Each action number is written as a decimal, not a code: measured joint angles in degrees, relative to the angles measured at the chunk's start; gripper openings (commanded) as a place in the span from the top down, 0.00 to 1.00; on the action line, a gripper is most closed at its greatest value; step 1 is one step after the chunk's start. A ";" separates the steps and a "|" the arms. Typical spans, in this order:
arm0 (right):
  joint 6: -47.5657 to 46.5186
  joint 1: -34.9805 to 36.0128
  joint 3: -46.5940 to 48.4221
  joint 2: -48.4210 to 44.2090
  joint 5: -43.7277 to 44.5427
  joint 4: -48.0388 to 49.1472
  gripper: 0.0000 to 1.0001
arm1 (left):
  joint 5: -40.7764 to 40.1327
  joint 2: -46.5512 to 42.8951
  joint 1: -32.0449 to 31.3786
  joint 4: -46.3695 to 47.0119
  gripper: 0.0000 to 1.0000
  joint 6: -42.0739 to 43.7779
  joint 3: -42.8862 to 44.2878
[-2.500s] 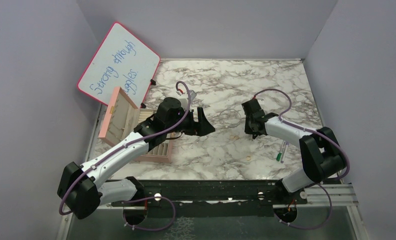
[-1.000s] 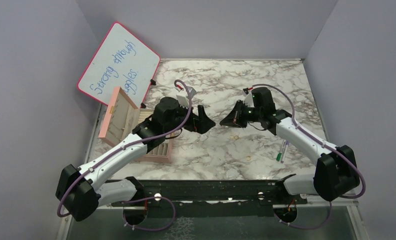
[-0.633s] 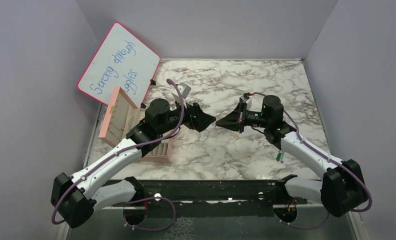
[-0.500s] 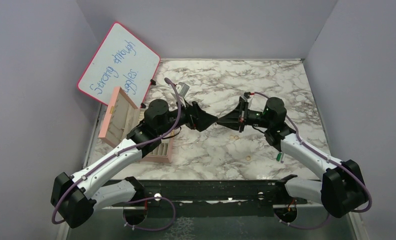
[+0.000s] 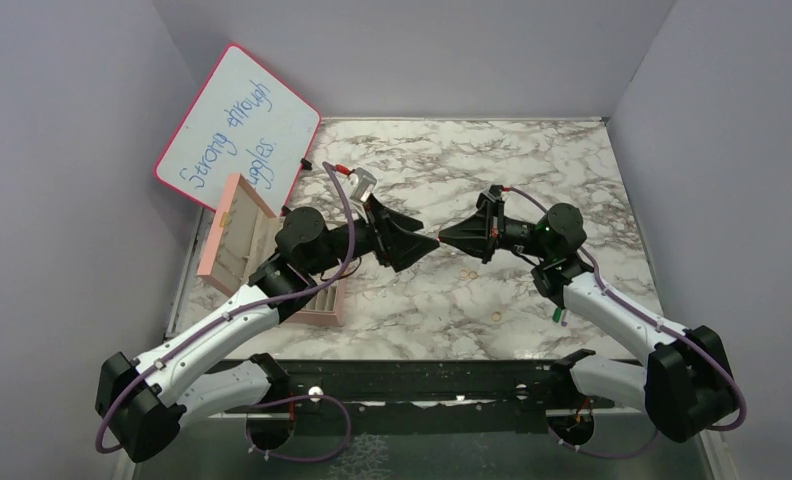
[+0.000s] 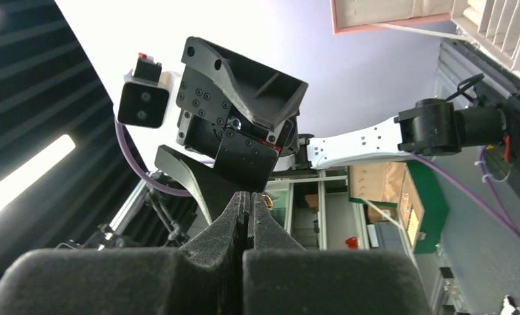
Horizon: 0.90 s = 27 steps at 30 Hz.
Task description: Organize the mixed jewelry
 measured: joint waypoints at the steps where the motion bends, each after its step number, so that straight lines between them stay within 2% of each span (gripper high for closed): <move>1: 0.83 0.00 -0.02 0.02 0.00 -0.07 0.99 | 0.02 -0.04 -0.09 0.24 0.29 1.53 0.00; 8: 3.82 0.00 -0.02 -0.09 0.09 -2.19 0.99 | 2.89 -0.07 -0.33 0.87 0.32 17.66 0.00; 13: 4.28 0.00 -0.02 -0.09 0.11 -2.54 0.99 | 7.48 0.13 -0.35 1.11 0.47 27.26 0.00; 21: 4.63 0.00 -0.02 0.76 0.11 -2.62 0.99 | 11.72 2.03 -0.59 1.70 0.51 33.33 0.00; 27: 4.63 0.00 -0.02 1.16 0.09 -2.62 0.99 | 12.79 3.15 -1.09 1.73 0.61 35.21 0.02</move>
